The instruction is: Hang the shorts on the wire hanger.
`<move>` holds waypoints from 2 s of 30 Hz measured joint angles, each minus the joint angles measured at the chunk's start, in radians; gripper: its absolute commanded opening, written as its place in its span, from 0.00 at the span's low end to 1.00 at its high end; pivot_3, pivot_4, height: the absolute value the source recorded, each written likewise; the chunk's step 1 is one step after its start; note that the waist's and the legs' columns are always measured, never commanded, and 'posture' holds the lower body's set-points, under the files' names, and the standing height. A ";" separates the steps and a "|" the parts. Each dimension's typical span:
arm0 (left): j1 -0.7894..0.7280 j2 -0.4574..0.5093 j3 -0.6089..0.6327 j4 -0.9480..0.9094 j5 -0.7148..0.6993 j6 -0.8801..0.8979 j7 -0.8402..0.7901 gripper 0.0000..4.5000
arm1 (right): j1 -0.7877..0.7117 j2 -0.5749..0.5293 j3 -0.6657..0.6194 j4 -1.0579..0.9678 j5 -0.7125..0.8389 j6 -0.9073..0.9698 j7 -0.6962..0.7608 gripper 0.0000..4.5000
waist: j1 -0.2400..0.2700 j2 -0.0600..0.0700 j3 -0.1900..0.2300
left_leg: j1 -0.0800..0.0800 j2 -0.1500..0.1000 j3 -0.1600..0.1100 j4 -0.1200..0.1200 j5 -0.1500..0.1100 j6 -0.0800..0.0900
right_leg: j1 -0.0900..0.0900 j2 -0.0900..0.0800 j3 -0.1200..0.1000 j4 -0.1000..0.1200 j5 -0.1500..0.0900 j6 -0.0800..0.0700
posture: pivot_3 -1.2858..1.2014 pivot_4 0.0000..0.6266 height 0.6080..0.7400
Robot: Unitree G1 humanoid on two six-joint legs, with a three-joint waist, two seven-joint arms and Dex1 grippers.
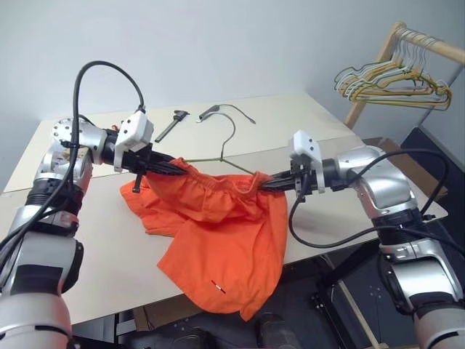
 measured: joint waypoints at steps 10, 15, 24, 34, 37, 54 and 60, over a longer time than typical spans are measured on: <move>0.006 -0.006 0.147 0.022 -0.041 0.021 0.000 0.99 | 0.102 -0.027 -0.082 -0.119 0.042 0.125 -0.117 0.00 | -0.007 0.000 0.000 | -0.002 0.000 0.000 0.000 0.000 0.000 | -0.003 -0.002 0.000 0.000 0.000 0.000 | 0.41 0.00 1.00; 0.039 -0.006 0.273 -0.048 -0.101 0.081 0.008 0.99 | 0.182 -0.056 -0.191 -0.224 0.084 0.226 -0.224 0.00 | -0.024 0.000 0.000 | -0.002 0.000 -0.001 0.000 0.000 0.000 | -0.002 -0.004 0.000 0.000 0.000 0.000 | 0.40 0.00 1.00; 0.254 -0.111 0.496 -0.414 -0.268 0.260 0.241 0.99 | 0.226 -0.102 -0.456 -0.441 0.137 0.701 -0.589 0.00 | -0.059 0.000 -0.001 | -0.001 0.000 -0.003 -0.001 -0.004 -0.009 | -0.001 -0.016 0.002 0.000 0.001 -0.001 | 0.38 0.00 1.00; 0.502 -0.311 0.543 -0.850 -0.398 0.373 0.548 0.99 | 0.019 0.030 -0.663 -0.381 -0.100 1.066 -1.049 0.00 | -0.100 0.011 -0.008 | 0.002 -0.003 -0.002 -0.001 -0.007 -0.001 | 0.004 -0.010 0.002 0.000 0.004 0.001 | 0.39 0.00 1.00; 0.522 -0.359 0.538 -0.906 -0.419 0.388 0.611 0.99 | -0.057 0.089 -0.711 -0.359 -0.198 1.066 -1.182 0.00 | -0.111 0.015 -0.011 | 0.003 -0.003 -0.002 -0.001 -0.002 0.008 | 0.005 -0.008 0.003 -0.001 0.005 0.001 | 0.39 0.00 1.00; 0.536 -0.427 0.421 -0.980 -0.360 0.380 0.692 0.99 | -0.218 0.124 -0.772 0.146 -0.399 0.534 -1.615 0.00 | -0.176 0.017 -0.013 | 0.017 -0.005 0.000 -0.003 -0.004 0.014 | 0.021 -0.003 0.006 -0.008 0.004 0.006 | 0.39 0.00 1.00; 0.538 -0.423 0.413 -0.980 -0.350 0.370 0.679 0.99 | -0.323 0.043 -0.772 0.389 -0.388 0.381 -1.649 0.00 | -0.191 0.018 -0.013 | 0.018 -0.002 0.000 -0.006 -0.004 0.014 | 0.024 0.000 0.006 -0.016 0.005 0.007 | 0.40 0.00 1.00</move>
